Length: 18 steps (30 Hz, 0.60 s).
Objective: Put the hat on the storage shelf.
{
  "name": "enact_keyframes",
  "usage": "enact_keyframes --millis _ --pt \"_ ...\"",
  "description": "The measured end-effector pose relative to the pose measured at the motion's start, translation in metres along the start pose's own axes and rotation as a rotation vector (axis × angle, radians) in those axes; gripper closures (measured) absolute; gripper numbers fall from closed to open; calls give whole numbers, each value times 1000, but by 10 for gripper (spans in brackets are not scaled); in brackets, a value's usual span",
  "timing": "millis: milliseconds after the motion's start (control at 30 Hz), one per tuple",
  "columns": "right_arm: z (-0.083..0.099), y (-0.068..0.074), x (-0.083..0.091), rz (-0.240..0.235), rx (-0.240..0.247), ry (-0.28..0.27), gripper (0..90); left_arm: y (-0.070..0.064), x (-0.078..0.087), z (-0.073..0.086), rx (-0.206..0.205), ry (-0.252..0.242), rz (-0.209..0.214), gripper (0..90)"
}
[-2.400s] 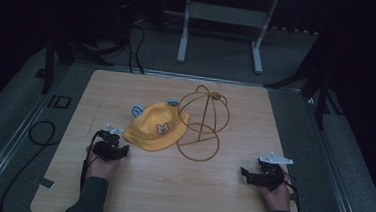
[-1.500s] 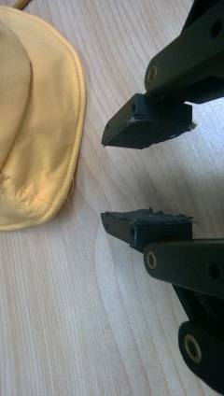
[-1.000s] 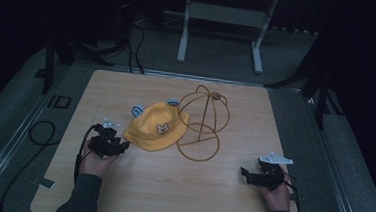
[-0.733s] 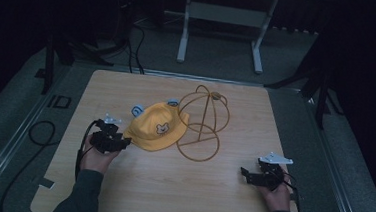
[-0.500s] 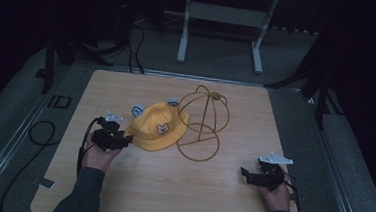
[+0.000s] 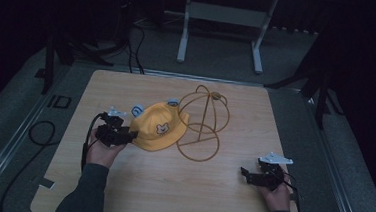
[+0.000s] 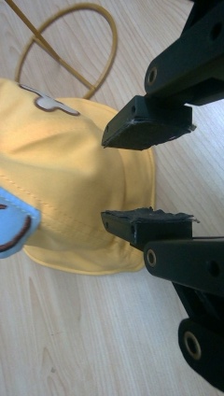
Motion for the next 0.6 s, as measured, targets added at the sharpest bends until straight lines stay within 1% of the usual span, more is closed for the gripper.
enact_keyframes --millis 33,333,600 --pt "0 0 0 0 0 0 153 0 0 -1 4 -1 0 577" --pt "0 0 0 0 -1 -1 153 -8 4 -20 -32 -18 14 577" --pt "0 0 0 0 2 -1 153 -16 1 -29 -39 -23 32 576"
Point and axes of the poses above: each handheld gripper's, and its own axes: x roughly backward along the jaws, z roughly out of its underside, y roughly to its left, the point moved 6 cm from there along -x, roughly forward along the jaws, and after that the axes turned 11 degrees about -y, right-handed, at the moved point
